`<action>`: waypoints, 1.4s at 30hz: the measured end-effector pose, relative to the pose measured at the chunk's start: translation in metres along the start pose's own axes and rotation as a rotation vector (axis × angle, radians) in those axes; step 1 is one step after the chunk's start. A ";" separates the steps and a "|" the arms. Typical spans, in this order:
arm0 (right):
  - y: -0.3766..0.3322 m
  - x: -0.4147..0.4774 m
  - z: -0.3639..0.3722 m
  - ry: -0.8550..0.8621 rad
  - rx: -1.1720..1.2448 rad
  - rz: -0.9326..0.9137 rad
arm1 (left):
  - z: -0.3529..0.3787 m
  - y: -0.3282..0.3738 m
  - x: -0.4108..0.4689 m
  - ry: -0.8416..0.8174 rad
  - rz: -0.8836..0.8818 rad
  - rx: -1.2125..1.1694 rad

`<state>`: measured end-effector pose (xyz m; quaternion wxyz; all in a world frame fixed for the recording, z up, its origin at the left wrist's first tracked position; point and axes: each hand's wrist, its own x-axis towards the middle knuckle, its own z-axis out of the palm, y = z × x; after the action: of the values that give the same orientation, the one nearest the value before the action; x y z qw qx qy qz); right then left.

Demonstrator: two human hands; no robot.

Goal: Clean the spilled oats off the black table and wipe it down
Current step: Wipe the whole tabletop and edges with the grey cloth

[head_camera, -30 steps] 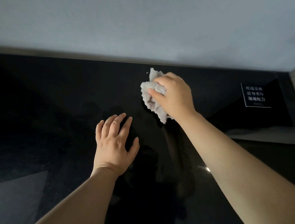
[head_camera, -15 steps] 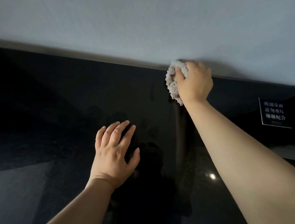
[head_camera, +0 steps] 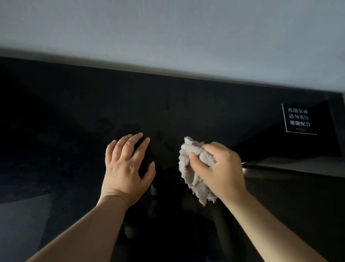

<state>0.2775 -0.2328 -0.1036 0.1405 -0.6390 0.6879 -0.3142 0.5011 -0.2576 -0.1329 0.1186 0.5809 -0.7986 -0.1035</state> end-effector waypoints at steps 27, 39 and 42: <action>-0.012 -0.058 -0.030 0.165 -0.205 0.226 | 0.003 -0.002 -0.002 0.022 0.021 0.034; -0.052 -0.185 0.005 0.080 -0.235 0.278 | -0.008 -0.003 -0.008 -0.048 0.095 0.005; -0.065 -0.205 -0.015 -0.042 0.007 0.349 | -0.024 0.001 -0.044 -0.027 0.190 -0.144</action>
<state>0.3493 -0.0299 -0.0951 0.2096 -0.5156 0.7843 -0.2740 0.5212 -0.2160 -0.1125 0.1587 0.4910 -0.8421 -0.1568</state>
